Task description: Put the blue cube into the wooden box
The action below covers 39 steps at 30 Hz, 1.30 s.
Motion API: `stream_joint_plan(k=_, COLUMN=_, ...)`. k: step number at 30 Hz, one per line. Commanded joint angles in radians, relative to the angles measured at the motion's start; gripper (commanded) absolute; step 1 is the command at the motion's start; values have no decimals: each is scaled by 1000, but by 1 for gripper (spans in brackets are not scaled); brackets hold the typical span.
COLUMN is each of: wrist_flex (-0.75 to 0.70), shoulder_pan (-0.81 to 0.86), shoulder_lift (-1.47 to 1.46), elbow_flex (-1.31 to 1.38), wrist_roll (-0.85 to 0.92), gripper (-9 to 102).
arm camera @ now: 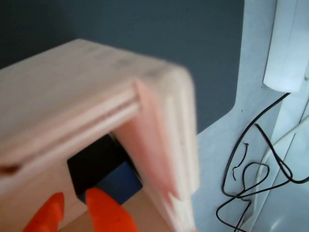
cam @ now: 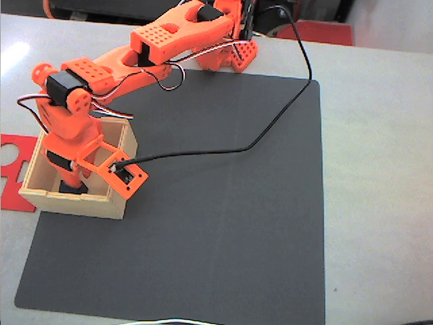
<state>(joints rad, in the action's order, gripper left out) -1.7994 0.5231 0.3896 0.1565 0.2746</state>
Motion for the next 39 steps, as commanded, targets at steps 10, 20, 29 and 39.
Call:
stream_joint_plan(k=10, wrist_flex=-9, shoulder_pan=-97, shoulder_lift=399, elbow_flex=-77, wrist_roll=-29, gripper=0)
stream_joint_plan(k=20, wrist_flex=-8, shoulder_pan=-247, shoulder_lift=1247, elbow_flex=-514, wrist_roll=20, gripper=0)
stream_joint_plan(k=29, wrist_flex=147, shoulder_pan=-318, shoulder_lift=2102, elbow_flex=-1347, wrist_roll=121, gripper=0)
stream_joint_plan(k=39, wrist_flex=104, shoulder_pan=-360, shoulder_lift=2603, elbow_flex=-1732, wrist_roll=210, gripper=0)
